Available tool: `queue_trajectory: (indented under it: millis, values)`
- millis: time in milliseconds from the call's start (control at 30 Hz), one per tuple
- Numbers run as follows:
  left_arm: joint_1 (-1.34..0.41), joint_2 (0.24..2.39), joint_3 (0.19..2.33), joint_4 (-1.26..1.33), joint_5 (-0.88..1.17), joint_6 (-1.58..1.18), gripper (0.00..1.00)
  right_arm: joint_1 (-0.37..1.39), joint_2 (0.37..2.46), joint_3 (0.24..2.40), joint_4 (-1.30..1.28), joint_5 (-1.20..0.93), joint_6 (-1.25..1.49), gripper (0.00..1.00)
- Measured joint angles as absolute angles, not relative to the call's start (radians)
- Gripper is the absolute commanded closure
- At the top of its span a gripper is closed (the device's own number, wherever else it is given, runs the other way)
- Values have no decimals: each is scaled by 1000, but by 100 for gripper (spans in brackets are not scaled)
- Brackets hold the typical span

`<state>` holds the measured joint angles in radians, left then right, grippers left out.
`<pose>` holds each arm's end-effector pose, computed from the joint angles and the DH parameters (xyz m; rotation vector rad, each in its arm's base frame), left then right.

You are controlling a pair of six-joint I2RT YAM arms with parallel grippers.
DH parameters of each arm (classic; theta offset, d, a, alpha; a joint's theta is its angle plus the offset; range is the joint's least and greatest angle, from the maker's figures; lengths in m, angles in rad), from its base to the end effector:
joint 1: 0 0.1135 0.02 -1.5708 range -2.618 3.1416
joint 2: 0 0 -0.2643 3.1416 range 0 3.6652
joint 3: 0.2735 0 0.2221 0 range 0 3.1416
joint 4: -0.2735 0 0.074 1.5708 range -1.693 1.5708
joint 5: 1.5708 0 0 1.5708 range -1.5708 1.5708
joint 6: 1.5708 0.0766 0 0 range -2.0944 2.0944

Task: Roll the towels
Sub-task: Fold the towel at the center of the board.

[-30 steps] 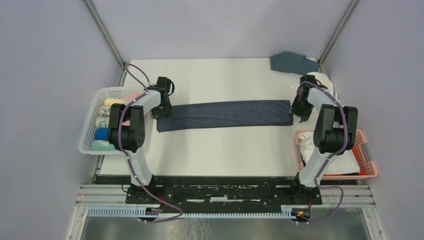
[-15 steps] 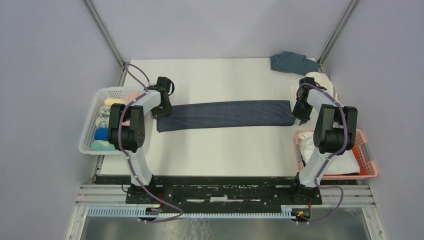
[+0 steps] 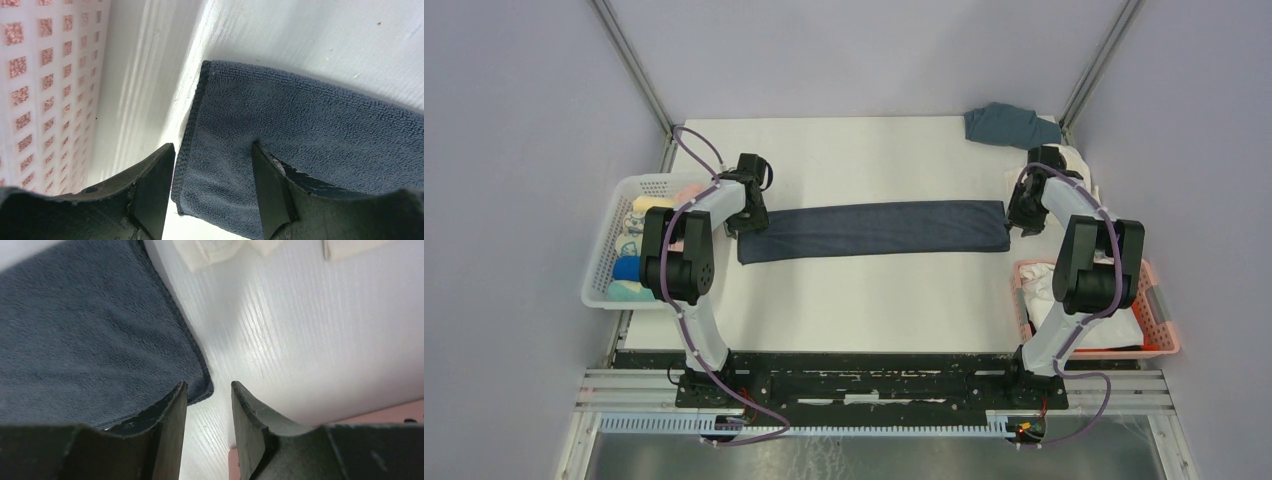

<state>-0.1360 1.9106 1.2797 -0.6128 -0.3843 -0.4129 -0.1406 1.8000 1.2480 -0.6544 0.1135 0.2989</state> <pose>0.3633 -0.0207 0.1477 -0.4585 2.6624 0.3849 0.3424 -0.0572 0.1696 0.6315 2.6945 -0.1164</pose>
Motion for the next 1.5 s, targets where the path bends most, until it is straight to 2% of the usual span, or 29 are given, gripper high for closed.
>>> queue_trajectory:
  millis: [333, 933, 1200, 1367, 1433, 1500]
  values:
    - [-140, 1911, 1280, -613, -387, -408, 34, -140, 1827, 1318, -636, 51, 244, 54]
    - [-142, 1911, 1280, -612, -387, -392, 33, -140, 2031, 1452, -684, -1, 199, 53]
    - [-142, 1911, 1280, -612, -388, -388, 33, -137, 2062, 1495, -734, -1, 189, 69]
    - [-143, 1911, 1280, -612, -387, -382, 33, -122, 2083, 1526, -764, -5, 177, 86]
    - [-144, 1911, 1280, -612, -387, -382, 33, -117, 2091, 1540, -775, -7, 171, 97]
    - [-144, 1911, 1280, -612, -387, -381, 33, -111, 2096, 1549, -785, -4, 164, 100]
